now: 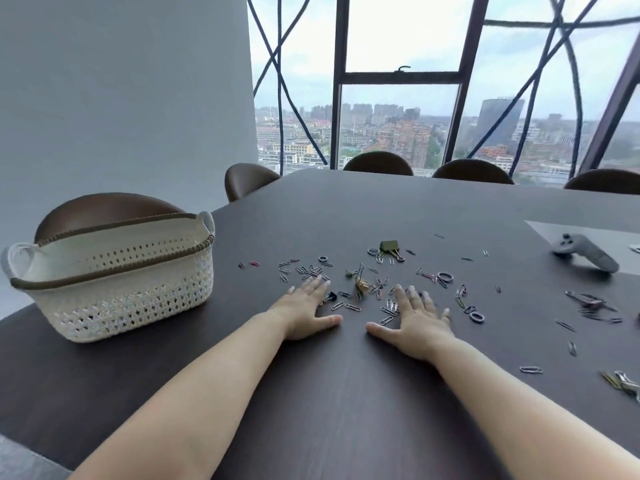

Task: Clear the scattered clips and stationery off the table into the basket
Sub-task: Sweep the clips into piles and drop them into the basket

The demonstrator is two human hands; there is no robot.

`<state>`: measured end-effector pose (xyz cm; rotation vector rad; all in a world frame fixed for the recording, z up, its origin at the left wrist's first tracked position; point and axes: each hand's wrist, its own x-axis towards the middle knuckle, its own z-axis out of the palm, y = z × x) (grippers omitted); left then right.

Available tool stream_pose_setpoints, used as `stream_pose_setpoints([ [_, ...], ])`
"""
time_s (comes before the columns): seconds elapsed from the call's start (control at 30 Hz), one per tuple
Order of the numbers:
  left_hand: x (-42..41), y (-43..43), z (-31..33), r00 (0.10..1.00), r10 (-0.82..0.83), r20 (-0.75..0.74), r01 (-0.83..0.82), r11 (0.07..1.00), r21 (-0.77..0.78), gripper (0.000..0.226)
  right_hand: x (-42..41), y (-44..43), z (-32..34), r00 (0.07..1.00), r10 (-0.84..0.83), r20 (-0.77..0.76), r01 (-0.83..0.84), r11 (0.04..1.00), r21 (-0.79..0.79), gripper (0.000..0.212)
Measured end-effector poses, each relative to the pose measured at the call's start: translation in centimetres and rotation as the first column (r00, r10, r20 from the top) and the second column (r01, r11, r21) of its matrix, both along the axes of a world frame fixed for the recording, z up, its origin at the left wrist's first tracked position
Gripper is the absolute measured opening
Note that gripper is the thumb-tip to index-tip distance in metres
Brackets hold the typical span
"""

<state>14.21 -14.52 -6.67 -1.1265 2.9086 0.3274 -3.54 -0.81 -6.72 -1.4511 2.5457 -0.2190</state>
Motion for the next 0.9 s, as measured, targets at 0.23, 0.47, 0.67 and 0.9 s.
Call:
stream_pose_setpoints([
  [0.23,1.9,-6.3,0.5,0.916,0.4,0.024,-0.398,0.916,-0.059,0.123,-0.6,-7.8,0.2,0.985,0.171,0.014,-0.169,0.98,-0.106,0.105],
  [0.47,1.4,-9.1,-0.1,0.944,0.322,0.075,-0.321,0.947,-0.03,0.119,-1.7,-10.7,-0.4,0.94,0.339,-0.031,-0.34,0.933,-0.118,0.046],
  [0.67,1.3,-6.4,0.4,0.999,0.034,0.025,-0.035,0.999,0.022,0.115,-1.2,-9.6,0.1,0.935,0.352,-0.051,-0.355,0.93,-0.092,0.053],
  [0.9,1.2,-1.7,-0.1,0.962,-0.162,-0.222,0.172,0.985,0.028,0.068,-2.5,-4.7,1.0,0.878,0.445,0.175,-0.43,0.895,-0.118,0.059],
])
